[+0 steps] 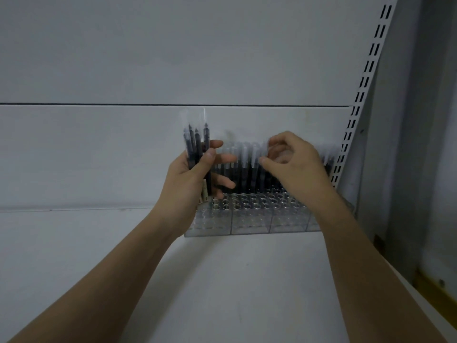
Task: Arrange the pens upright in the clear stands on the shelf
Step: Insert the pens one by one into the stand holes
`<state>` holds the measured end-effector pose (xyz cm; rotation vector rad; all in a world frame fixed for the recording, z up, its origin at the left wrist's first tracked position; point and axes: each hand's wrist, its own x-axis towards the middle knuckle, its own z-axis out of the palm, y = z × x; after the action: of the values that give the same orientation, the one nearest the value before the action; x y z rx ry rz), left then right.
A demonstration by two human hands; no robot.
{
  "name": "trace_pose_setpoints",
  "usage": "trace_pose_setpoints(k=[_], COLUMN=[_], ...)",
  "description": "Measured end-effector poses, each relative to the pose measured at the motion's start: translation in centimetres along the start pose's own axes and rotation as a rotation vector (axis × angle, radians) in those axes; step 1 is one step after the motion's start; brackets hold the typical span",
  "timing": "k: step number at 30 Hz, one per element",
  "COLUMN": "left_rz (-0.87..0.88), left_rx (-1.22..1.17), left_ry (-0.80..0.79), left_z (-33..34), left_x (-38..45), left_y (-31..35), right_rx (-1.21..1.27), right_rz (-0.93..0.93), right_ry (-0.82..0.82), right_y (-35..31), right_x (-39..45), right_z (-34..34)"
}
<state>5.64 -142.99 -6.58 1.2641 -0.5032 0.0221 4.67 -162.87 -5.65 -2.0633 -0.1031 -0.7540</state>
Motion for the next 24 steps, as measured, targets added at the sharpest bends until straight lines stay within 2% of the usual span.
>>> trace_pose_setpoints(k=[2,8,16,24], left_rz=[-0.002,-0.032,-0.08,-0.147], left_rx=[0.0,0.01,0.012,0.034], left_ry=[-0.009,-0.081,-0.188,-0.277], left_z=[0.1,0.3,1.0,2.3], left_x=[0.0,-0.3,-0.8,-1.6], left_y=[-0.1,-0.2,-0.1,-0.9], right_rx=[-0.081,-0.159,-0.033,0.378], right_rz=[0.041,0.077,0.009,0.02], right_ry=[-0.074,-0.077,0.198,-0.046], right_y=[0.3,0.3,-1.0,-2.8], right_x=[-0.1,-0.1,-0.4,-1.0], right_z=[0.1,-0.2,-0.7,-0.2])
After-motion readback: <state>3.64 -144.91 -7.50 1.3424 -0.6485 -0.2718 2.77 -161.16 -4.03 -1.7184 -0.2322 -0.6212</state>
